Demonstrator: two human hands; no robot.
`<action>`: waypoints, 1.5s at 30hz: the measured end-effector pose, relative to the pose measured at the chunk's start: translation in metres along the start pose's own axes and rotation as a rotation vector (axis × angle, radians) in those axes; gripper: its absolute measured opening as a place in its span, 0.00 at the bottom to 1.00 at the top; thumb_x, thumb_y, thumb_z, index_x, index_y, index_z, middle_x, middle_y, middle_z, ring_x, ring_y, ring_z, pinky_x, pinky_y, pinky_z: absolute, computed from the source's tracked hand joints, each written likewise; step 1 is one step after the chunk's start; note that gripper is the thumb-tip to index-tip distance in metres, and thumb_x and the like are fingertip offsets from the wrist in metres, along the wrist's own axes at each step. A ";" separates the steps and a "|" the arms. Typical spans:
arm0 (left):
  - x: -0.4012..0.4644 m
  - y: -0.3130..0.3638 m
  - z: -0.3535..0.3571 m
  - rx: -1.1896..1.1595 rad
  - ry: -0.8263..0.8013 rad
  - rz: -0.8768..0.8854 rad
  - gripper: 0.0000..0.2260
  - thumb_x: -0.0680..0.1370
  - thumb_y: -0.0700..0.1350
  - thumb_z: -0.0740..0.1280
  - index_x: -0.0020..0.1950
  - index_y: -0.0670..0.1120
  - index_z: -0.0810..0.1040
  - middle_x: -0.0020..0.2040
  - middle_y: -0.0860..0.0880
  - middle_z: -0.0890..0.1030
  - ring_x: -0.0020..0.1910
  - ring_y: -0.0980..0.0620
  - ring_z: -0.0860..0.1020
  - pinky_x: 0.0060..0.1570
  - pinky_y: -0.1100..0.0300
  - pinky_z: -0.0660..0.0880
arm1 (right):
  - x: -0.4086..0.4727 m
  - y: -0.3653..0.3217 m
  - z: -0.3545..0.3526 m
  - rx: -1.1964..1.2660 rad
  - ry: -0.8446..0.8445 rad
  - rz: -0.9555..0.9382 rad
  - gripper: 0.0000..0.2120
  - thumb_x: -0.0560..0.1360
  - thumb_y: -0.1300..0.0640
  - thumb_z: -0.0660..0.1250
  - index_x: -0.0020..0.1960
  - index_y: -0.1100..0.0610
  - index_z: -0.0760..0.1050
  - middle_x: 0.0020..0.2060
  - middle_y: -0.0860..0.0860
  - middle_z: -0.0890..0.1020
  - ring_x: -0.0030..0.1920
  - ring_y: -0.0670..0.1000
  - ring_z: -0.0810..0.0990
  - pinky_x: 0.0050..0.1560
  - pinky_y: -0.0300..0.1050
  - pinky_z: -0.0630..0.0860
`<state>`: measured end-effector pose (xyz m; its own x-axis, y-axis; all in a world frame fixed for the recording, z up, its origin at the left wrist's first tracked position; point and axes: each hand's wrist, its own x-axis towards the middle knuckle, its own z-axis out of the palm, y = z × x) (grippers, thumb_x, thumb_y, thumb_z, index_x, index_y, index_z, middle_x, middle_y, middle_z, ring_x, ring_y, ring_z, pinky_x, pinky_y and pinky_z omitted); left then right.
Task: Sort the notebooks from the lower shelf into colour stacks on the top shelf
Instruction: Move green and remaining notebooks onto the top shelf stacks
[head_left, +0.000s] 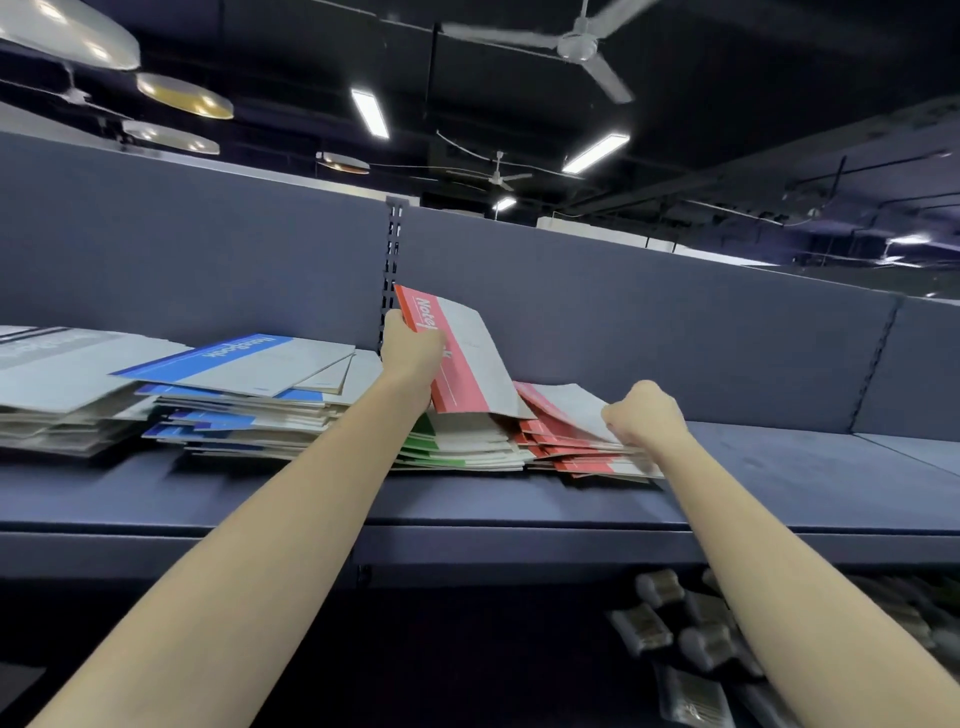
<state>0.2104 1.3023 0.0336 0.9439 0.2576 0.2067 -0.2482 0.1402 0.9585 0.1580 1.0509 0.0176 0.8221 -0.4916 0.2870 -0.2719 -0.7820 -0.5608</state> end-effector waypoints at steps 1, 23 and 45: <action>0.000 0.000 -0.001 -0.008 0.007 -0.002 0.12 0.78 0.36 0.62 0.59 0.48 0.68 0.56 0.46 0.78 0.52 0.45 0.80 0.49 0.47 0.80 | 0.001 0.004 0.003 -0.015 0.008 -0.010 0.09 0.69 0.64 0.60 0.35 0.57 0.61 0.29 0.53 0.69 0.33 0.56 0.66 0.32 0.43 0.62; -0.011 -0.001 0.009 0.123 -0.253 0.012 0.10 0.81 0.35 0.59 0.61 0.42 0.70 0.52 0.43 0.80 0.42 0.49 0.82 0.31 0.55 0.79 | -0.022 -0.032 0.011 0.421 0.002 -0.230 0.06 0.75 0.56 0.69 0.44 0.59 0.82 0.40 0.46 0.83 0.48 0.52 0.80 0.47 0.44 0.73; -0.023 -0.038 0.019 1.244 -0.393 0.721 0.10 0.82 0.50 0.59 0.49 0.49 0.80 0.46 0.52 0.81 0.47 0.48 0.77 0.46 0.53 0.77 | -0.014 0.026 0.024 0.031 0.234 -0.356 0.13 0.77 0.51 0.59 0.35 0.52 0.72 0.37 0.50 0.78 0.45 0.57 0.72 0.45 0.49 0.71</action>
<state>0.2026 1.2727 -0.0033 0.7491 -0.3816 0.5416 -0.5264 -0.8392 0.1368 0.1514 1.0466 -0.0199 0.7253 -0.2700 0.6333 0.0264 -0.9083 -0.4174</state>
